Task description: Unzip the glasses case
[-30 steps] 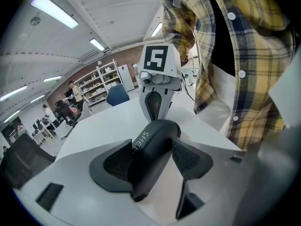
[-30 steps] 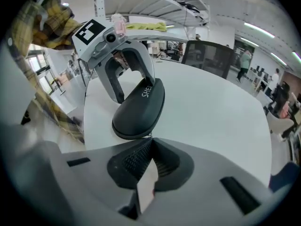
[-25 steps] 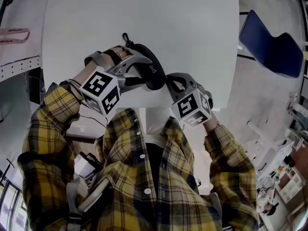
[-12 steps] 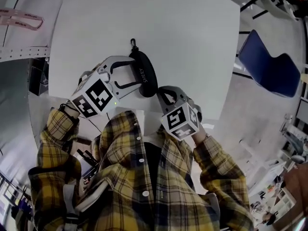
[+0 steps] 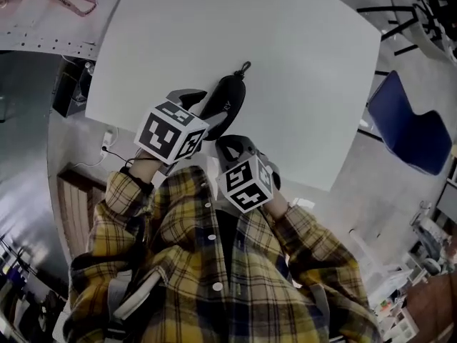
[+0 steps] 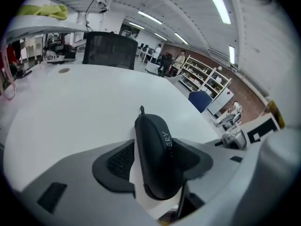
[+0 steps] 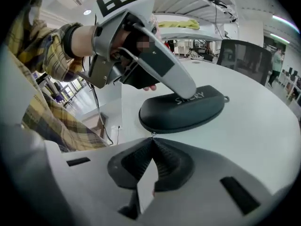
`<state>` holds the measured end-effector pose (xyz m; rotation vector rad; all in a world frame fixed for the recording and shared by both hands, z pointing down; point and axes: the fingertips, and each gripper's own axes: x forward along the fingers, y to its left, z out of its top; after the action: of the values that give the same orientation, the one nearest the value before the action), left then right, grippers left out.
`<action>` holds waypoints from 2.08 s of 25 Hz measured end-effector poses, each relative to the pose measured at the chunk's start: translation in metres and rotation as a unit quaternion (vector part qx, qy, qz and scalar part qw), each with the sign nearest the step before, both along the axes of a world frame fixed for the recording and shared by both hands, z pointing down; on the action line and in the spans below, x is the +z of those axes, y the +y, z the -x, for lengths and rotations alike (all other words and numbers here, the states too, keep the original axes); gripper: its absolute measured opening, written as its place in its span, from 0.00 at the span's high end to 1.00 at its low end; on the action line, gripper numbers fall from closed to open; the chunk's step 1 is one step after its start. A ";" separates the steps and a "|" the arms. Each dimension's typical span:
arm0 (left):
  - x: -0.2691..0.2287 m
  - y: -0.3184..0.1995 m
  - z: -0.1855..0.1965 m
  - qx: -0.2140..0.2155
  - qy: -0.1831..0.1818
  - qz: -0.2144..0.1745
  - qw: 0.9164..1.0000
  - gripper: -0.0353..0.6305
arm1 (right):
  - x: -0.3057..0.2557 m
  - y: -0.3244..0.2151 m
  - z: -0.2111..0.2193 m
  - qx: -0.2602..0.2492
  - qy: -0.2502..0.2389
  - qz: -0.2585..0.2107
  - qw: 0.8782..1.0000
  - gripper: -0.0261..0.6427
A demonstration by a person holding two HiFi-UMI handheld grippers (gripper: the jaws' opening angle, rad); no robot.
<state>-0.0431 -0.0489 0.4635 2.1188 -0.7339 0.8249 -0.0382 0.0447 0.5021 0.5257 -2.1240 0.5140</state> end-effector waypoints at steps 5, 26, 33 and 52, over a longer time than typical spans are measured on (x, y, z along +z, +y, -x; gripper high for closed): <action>0.010 0.006 -0.002 -0.016 0.070 0.027 0.997 0.56 | 0.006 -0.002 0.011 -0.019 0.006 0.001 1.000 0.96; 0.009 0.009 -0.003 0.000 0.100 -0.031 0.995 0.56 | 0.003 -0.012 -0.016 -0.044 0.061 -0.035 0.997 0.96; 0.009 0.009 -0.001 0.002 0.094 -0.032 0.995 0.56 | 0.002 -0.035 -0.032 -0.060 0.078 -0.062 0.993 0.96; 0.011 0.009 -0.001 0.013 0.084 -0.035 0.996 0.56 | 0.007 -0.097 -0.060 -0.270 0.128 -0.163 0.940 0.96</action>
<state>-0.0421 -0.0404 0.4745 2.2327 -0.6557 0.6331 0.0219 -0.0523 0.5091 0.1552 -1.9919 -0.2114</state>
